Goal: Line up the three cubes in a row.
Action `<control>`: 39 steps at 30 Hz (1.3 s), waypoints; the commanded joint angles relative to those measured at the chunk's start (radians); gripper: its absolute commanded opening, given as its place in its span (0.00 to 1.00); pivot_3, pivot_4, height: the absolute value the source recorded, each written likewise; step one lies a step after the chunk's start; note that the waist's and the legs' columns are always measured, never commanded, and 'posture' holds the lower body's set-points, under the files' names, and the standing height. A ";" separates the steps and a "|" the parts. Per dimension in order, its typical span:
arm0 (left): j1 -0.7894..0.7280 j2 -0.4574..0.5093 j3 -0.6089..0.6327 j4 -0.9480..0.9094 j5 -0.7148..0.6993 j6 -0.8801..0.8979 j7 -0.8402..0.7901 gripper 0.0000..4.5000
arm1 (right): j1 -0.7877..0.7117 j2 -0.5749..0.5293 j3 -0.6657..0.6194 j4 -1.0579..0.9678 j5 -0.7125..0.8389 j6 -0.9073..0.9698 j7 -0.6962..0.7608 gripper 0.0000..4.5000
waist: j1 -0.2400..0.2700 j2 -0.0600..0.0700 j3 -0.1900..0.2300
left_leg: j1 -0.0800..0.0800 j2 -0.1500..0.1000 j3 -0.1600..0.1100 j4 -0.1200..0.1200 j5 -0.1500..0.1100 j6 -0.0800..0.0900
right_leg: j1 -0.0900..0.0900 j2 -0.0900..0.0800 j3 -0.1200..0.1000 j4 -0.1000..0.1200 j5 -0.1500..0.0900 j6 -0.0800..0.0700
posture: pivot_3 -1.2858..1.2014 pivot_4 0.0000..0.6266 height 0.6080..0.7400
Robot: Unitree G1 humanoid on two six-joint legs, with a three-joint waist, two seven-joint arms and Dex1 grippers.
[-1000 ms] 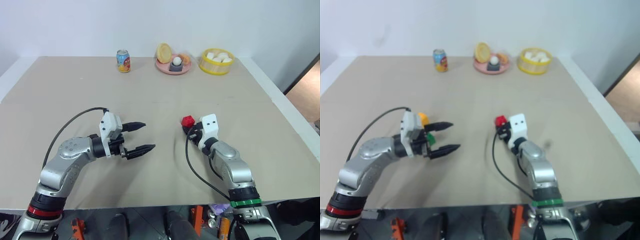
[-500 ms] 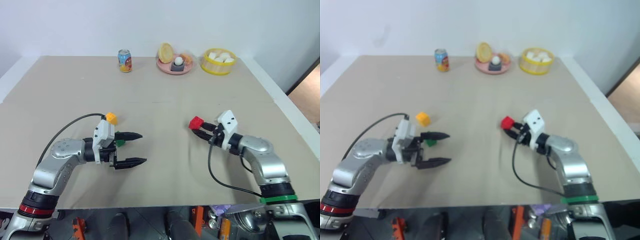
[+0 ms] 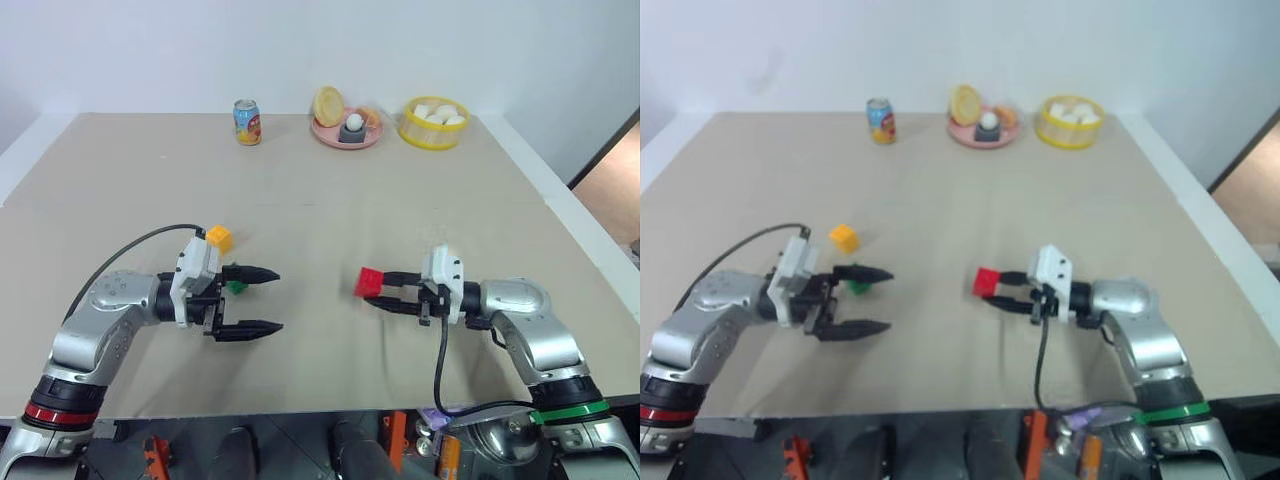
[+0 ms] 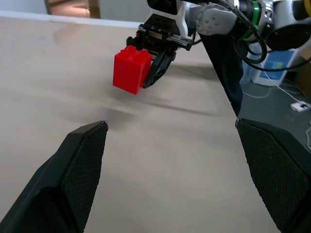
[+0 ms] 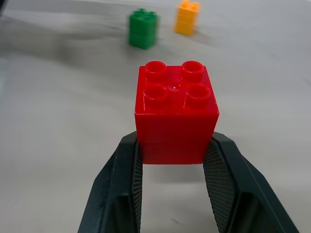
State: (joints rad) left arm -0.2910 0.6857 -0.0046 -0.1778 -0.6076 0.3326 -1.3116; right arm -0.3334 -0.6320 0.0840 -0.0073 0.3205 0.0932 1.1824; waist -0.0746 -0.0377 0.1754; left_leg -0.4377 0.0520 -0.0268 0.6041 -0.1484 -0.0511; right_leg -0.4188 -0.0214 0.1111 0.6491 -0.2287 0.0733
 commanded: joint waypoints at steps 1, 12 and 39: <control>0.009 0.022 0.061 -0.032 -0.041 0.015 0.005 0.97 | 0.010 -0.015 0.002 -0.033 0.010 -0.024 0.032 0.27 | 0.001 0.000 0.000 | 0.000 0.000 0.000 0.000 0.000 0.000 | 0.000 0.000 0.000 0.000 0.000 0.000 | 0.52 0.24 1.00; 0.036 0.024 0.079 -0.049 -0.043 0.022 0.029 0.97 | 0.008 -0.073 0.015 0.075 -0.002 -0.090 0.161 0.27 | 0.002 0.000 0.000 | 0.000 0.000 0.000 0.001 0.000 0.000 | 0.001 0.000 -0.001 0.000 0.000 0.000 | 0.52 0.24 1.00; 0.074 0.043 0.108 -0.126 -0.082 0.066 0.084 0.97 | -0.157 -0.015 0.073 0.348 -0.071 -0.208 0.279 0.27 | 0.001 0.001 0.000 | 0.001 0.000 0.000 0.001 0.000 0.000 | 0.001 0.000 -0.001 0.000 0.001 0.000 | 0.52 0.24 1.00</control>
State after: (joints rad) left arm -0.2206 0.7168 0.0712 -0.2665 -0.6699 0.3997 -1.2298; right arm -0.4665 -0.6474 0.1635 0.3333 0.2492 -0.0926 1.4512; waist -0.0740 -0.0370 0.1759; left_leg -0.4370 0.0519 -0.0268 0.6052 -0.1482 -0.0515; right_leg -0.4180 -0.0216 0.1104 0.6494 -0.2279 0.0734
